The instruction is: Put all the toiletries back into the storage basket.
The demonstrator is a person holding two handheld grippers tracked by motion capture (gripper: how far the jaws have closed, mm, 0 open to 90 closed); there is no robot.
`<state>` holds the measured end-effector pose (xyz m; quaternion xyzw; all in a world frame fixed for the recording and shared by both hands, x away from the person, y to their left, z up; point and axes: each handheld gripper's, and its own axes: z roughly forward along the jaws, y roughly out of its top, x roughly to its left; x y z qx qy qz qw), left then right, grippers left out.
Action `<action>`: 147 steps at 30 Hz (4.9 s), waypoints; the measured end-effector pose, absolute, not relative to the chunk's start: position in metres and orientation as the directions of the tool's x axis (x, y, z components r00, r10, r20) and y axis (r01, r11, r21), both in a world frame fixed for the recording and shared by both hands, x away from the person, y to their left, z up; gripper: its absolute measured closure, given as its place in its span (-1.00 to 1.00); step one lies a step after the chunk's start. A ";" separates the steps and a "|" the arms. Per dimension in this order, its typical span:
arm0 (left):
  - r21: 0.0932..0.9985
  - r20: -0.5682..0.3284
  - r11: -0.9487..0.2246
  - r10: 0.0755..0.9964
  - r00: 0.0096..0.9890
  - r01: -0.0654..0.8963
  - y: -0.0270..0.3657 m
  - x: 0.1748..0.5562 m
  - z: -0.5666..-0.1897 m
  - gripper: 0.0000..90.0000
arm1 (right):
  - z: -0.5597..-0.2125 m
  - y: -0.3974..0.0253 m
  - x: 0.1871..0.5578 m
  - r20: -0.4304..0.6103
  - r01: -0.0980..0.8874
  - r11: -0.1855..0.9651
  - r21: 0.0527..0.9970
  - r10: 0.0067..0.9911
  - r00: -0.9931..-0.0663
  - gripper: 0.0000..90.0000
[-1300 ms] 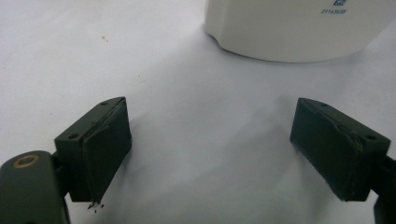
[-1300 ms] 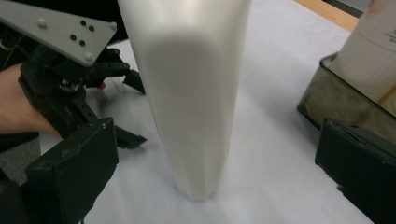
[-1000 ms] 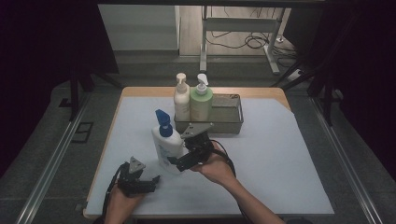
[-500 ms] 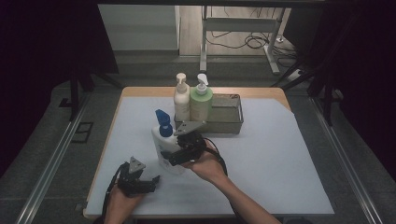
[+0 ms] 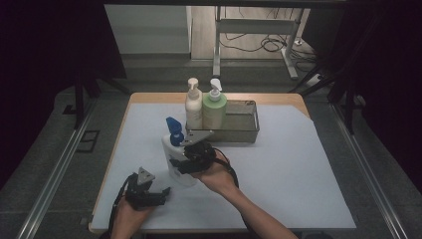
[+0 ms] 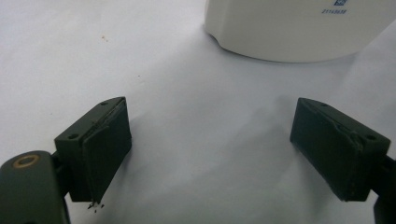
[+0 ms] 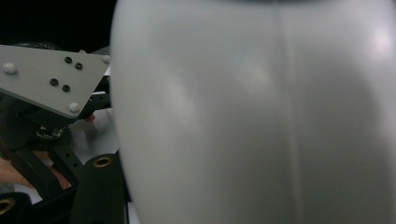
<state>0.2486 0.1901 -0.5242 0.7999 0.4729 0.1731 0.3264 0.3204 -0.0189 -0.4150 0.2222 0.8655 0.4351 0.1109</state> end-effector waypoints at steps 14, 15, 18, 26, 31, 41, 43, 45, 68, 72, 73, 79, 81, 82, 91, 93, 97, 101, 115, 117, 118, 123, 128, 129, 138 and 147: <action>0.685 -0.033 -0.339 0.870 0.492 0.645 0.190 0.249 -0.524 -0.73 | -0.404 -0.026 0.314 0.005 0.298 0.547 0.782 0.473 -0.881 -0.12; 0.685 -0.033 -0.338 0.870 0.492 0.645 0.190 0.249 -0.524 -0.73 | -0.401 -0.029 0.313 0.011 0.301 0.549 0.779 0.469 -0.883 -0.12; 0.685 -0.035 -0.336 0.871 0.490 0.646 0.190 0.248 -0.524 -0.73 | -0.395 -0.034 0.311 0.018 0.301 0.550 0.779 0.461 -0.887 -0.12; 0.684 -0.033 -0.339 0.870 0.492 0.646 0.190 0.249 -0.524 -0.73 | -0.380 -0.058 0.308 0.027 0.312 0.529 0.789 0.477 -0.878 -0.12; 0.683 -0.032 -0.342 0.869 0.494 0.645 0.190 0.249 -0.524 -0.73 | -0.375 -0.071 0.308 0.029 0.323 0.523 0.789 0.492 -0.870 -0.12; 0.683 -0.032 -0.343 0.868 0.496 0.645 0.190 0.249 -0.524 -0.73 | -0.365 -0.106 0.312 0.027 0.347 0.497 0.795 0.543 -0.839 -0.12; 0.683 -0.032 -0.343 0.868 0.495 0.645 0.190 0.249 -0.524 -0.73 | -0.363 -0.113 0.313 0.023 0.350 0.493 0.796 0.554 -0.832 -0.11; 0.684 -0.032 -0.342 0.868 0.495 0.644 0.190 0.249 -0.524 -0.73 | -0.359 -0.124 0.314 0.021 0.359 0.484 0.798 0.573 -0.819 -0.11; 0.684 -0.031 -0.342 0.869 0.494 0.644 0.190 0.249 -0.524 -0.73 | -0.334 -0.184 0.338 -0.001 0.415 0.406 0.814 0.716 -0.699 -0.11; 0.684 -0.031 -0.342 0.869 0.495 0.644 0.190 0.249 -0.524 -0.73 | -0.327 -0.189 0.344 -0.005 0.419 0.391 0.820 0.736 -0.677 -0.11; 0.684 -0.031 -0.342 0.869 0.495 0.644 0.190 0.249 -0.524 -0.73 | -0.325 -0.191 0.347 -0.007 0.420 0.388 0.820 0.741 -0.671 -0.11; 0.683 -0.030 -0.345 0.868 0.496 0.644 0.190 0.249 -0.524 -0.73 | -0.317 -0.192 0.359 -0.019 0.416 0.372 0.830 0.763 -0.646 -0.11; 0.683 -0.030 -0.344 0.868 0.496 0.644 0.190 0.249 -0.524 -0.73 | -0.315 -0.192 0.363 -0.021 0.415 0.368 0.832 0.768 -0.640 -0.11; 0.683 -0.030 -0.344 0.868 0.496 0.644 0.190 0.249 -0.524 -0.73 | -0.313 -0.191 0.366 -0.023 0.414 0.366 0.833 0.772 -0.635 -0.11; 0.683 -0.029 -0.345 0.868 0.496 0.644 0.190 0.249 -0.524 -0.73 | -0.309 -0.185 0.387 -0.027 0.416 0.344 0.842 0.797 -0.604 -0.11; 0.683 -0.029 -0.346 0.868 0.496 0.644 0.190 0.249 -0.524 -0.73 | -0.310 -0.184 0.391 -0.027 0.418 0.337 0.843 0.804 -0.594 -0.11; 0.683 -0.029 -0.346 0.868 0.496 0.644 0.190 0.249 -0.524 -0.73 | -0.311 -0.182 0.400 -0.030 0.423 0.330 0.844 0.816 -0.577 -0.11; 0.683 -0.028 -0.346 0.868 0.496 0.643 0.190 0.249 -0.524 -0.73 | -0.311 -0.183 0.408 -0.024 0.426 0.315 0.848 0.825 -0.564 -0.11; 0.683 -0.028 -0.346 0.868 0.496 0.643 0.190 0.249 -0.524 -0.73 | -0.315 -0.178 0.435 -0.027 0.422 0.288 0.860 0.851 -0.525 -0.11; 0.683 -0.028 -0.345 0.868 0.496 0.643 0.190 0.249 -0.524 -0.73 | -0.316 -0.177 0.438 -0.031 0.421 0.288 0.860 0.853 -0.520 -0.10; 0.683 -0.028 -0.345 0.868 0.496 0.643 0.190 0.249 -0.524 -0.73 | -0.316 -0.176 0.439 -0.031 0.420 0.287 0.861 0.854 -0.519 -0.10; 0.685 -0.030 -0.343 0.868 0.495 0.643 0.190 0.249 -0.524 -0.73 | -0.319 -0.173 0.447 -0.033 0.420 0.280 0.863 0.862 -0.506 -0.10; 0.685 -0.030 -0.343 0.868 0.496 0.643 0.190 0.249 -0.524 -0.73 | -0.321 -0.169 0.455 -0.039 0.418 0.279 0.864 0.867 -0.497 -0.10; 0.685 -0.030 -0.343 0.868 0.496 0.643 0.190 0.249 -0.524 -0.73 | -0.321 -0.168 0.456 -0.038 0.419 0.277 0.865 0.868 -0.495 -0.10; 0.683 -0.031 -0.344 0.867 0.497 0.644 0.191 0.249 -0.524 -0.73 | -0.331 -0.160 0.468 -0.036 0.416 0.271 0.868 0.870 -0.492 -0.10; 0.683 -0.031 -0.345 0.867 0.497 0.644 0.191 0.249 -0.524 -0.73 | -0.343 -0.156 0.477 -0.035 0.421 0.264 0.868 0.878 -0.478 -0.10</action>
